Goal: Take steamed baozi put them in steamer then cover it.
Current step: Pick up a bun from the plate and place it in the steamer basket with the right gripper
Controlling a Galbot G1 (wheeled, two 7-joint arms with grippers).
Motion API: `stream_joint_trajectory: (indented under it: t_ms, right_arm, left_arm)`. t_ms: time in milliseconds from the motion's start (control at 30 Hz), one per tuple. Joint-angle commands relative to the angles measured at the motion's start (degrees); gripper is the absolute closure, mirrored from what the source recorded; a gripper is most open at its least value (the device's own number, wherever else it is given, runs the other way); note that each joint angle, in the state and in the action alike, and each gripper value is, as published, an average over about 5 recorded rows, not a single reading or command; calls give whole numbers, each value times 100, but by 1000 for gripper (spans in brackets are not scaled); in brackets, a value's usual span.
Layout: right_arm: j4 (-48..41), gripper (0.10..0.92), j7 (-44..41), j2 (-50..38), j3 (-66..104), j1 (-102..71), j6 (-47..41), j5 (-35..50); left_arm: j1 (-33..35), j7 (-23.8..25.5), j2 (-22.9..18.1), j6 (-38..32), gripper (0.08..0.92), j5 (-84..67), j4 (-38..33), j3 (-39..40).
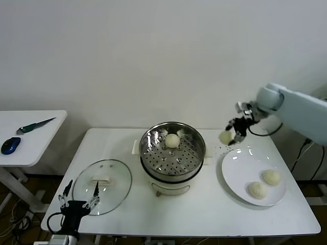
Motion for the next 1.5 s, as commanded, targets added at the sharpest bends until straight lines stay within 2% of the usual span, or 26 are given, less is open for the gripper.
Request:
stream_joint_trajectory:
  t_ms: [33,333,767,1067,1133,1300,1500]
  right_arm:
    - [470,355,426,897,-751,1030,-475,1321]
    - [486,353,961,1841,-649,283,-741,1215]
    - [-362,347,1025,2837,-552,-897,-715,668]
    - [-716,345,957,2978,-520,-1135,-665,412]
    - [-736,327,954,2973,-509,-1146,-668,379]
    - [-701,224,905,2906,-427,-1109,-724,313]
    - [-277,203,779,2471,-337,-696,-712,265]
  left_arm:
    - [97,2,21,-22,177,26,-71,38]
    - [91,12,32,-17,177,85,-107,65]
    - [-43,17,-12,11,177,122,-44,-18]
    - [-111,18,24,25,177,106,28,-50]
    - [-129,19,27,31,177,109,38,-45]
    - [-154,20,28,45,177,131,44,-26]
    - [-138,17,35,49,177,152,32,-24]
